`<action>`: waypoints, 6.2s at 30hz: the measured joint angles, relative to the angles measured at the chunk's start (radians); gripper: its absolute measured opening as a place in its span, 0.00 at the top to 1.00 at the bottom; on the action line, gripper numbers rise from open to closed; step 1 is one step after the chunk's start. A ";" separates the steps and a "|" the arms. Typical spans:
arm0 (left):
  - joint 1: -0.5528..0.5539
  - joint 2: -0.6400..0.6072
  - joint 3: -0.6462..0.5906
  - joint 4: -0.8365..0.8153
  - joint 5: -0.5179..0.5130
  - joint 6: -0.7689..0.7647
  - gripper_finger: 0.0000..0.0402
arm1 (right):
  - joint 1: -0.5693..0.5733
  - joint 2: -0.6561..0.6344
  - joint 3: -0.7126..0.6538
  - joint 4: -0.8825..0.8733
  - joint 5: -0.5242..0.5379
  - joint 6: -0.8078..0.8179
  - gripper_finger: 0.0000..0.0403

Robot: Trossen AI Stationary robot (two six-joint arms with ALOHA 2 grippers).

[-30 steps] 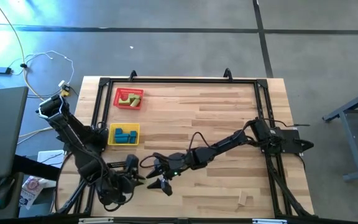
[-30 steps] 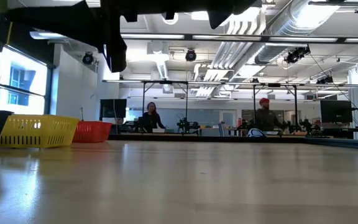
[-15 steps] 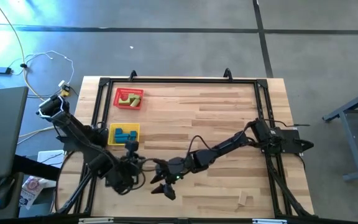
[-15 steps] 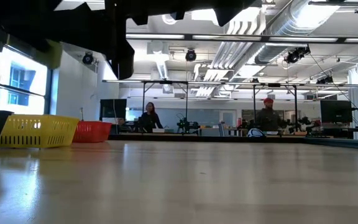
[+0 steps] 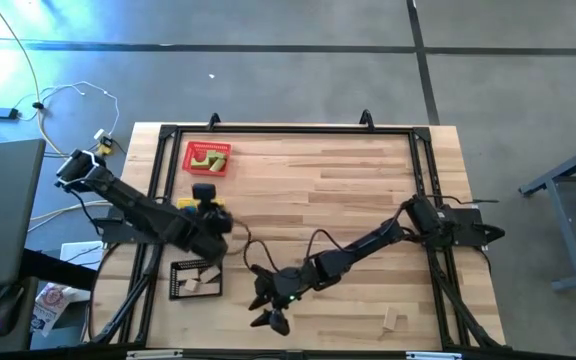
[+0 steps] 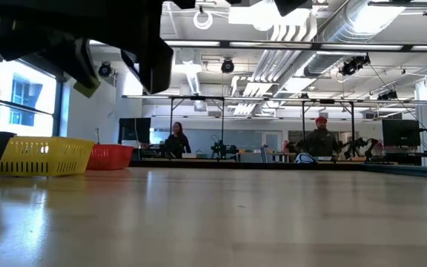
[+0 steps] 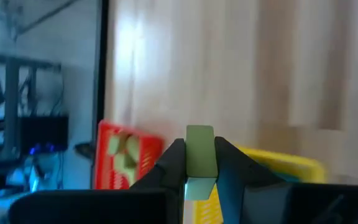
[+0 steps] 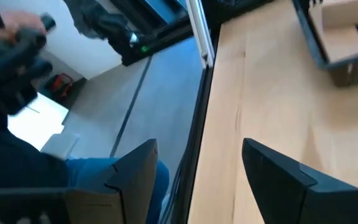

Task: Sort & place blocks by color
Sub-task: Put the square green block into the red basket, then put the rectangular wooden block into the black basket

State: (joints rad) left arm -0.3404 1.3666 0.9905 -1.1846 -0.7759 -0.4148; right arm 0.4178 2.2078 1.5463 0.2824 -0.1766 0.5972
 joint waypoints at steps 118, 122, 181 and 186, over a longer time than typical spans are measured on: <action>0.626 -0.017 0.001 0.214 0.368 0.129 0.59 | 0.572 -0.133 -0.001 -1.481 0.109 1.805 0.45; 0.626 -0.017 0.001 0.214 0.368 0.129 0.59 | 0.564 -0.118 -0.001 -1.473 0.104 1.805 0.45; 0.626 -0.017 0.000 0.267 0.372 0.129 0.59 | 0.553 -0.111 -0.050 -1.346 0.143 1.491 0.87; 0.627 -0.017 0.000 0.267 0.376 0.129 0.59 | 0.552 -0.112 -0.035 -1.359 0.202 1.463 0.87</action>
State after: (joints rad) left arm 0.2863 1.3495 0.9909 -0.9176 -0.4004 -0.2862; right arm 0.9703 2.0956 1.5114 -1.0763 0.0257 2.0600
